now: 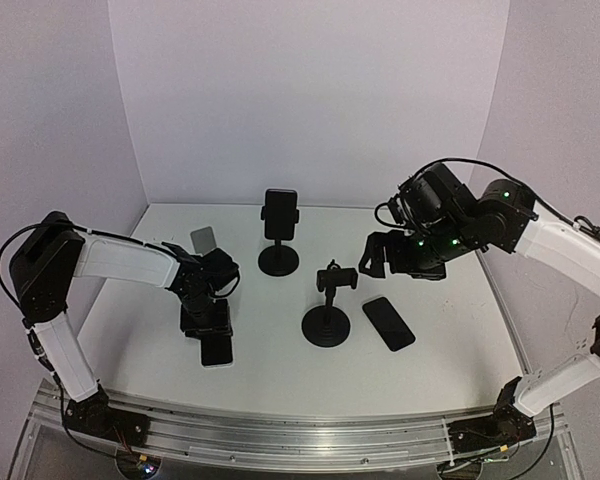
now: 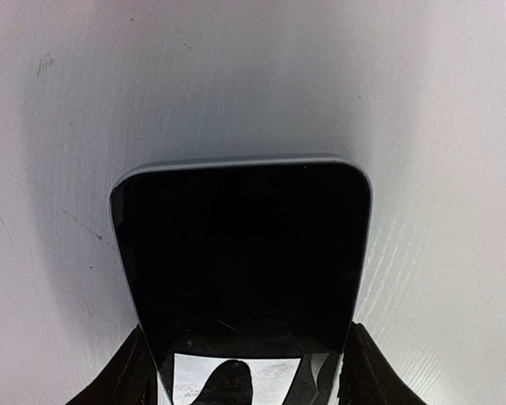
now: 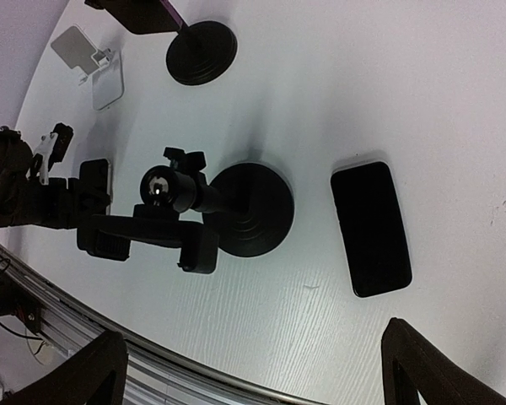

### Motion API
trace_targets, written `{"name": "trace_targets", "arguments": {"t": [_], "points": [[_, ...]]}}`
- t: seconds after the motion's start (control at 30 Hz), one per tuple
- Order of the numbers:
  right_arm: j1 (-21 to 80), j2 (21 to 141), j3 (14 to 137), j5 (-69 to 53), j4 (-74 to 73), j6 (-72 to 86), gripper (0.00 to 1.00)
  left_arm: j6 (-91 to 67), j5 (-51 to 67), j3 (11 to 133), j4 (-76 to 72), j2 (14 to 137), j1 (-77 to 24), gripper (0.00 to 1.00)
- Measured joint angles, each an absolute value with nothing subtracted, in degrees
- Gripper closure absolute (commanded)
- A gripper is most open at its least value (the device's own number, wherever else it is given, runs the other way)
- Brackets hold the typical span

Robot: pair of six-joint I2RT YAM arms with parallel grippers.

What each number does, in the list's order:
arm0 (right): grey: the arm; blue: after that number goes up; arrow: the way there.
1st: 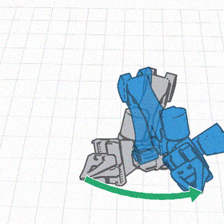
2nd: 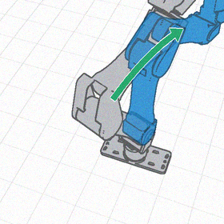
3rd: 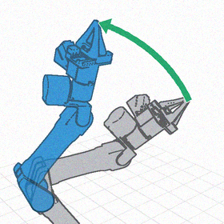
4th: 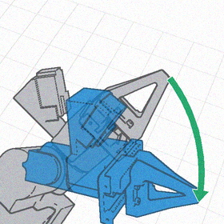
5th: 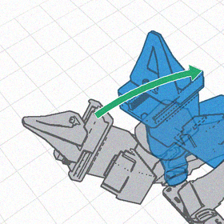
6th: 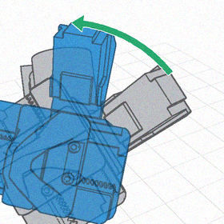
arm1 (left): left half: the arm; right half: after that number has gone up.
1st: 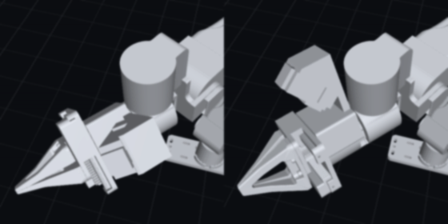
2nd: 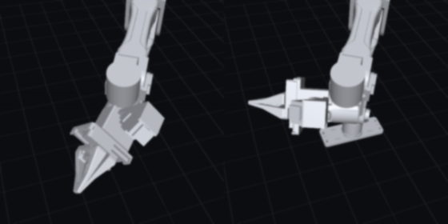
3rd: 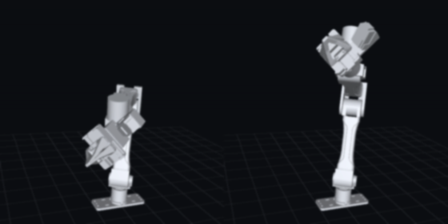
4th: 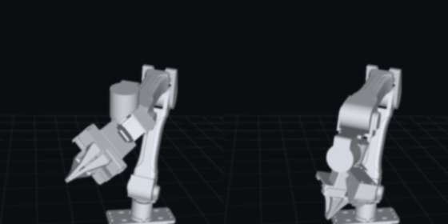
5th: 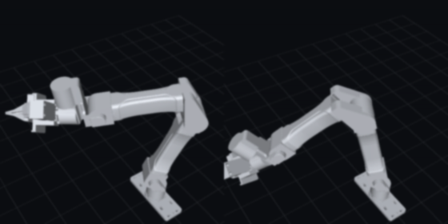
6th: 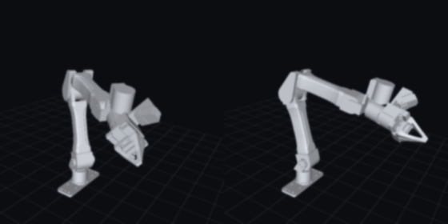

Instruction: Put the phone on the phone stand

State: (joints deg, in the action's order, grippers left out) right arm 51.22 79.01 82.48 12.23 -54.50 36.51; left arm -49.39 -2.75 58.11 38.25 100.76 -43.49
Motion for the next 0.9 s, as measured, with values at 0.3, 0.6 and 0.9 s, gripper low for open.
{"name": "trace_targets", "arguments": {"t": [0.3,0.6,0.9], "points": [[51.22,78.98,82.48,12.26,-53.97,36.48,0.02,-47.69,-2.13,57.32,36.06,100.09,-43.44,1.0],[51.22,79.16,83.11,12.47,-53.62,36.07,0.02,-45.59,-2.08,57.33,36.04,99.92,-43.44,1.0],[51.22,80.76,84.79,12.51,-53.27,35.29,0.02,-43.25,-1.06,58.86,38.69,99.92,-43.46,1.0]]}}
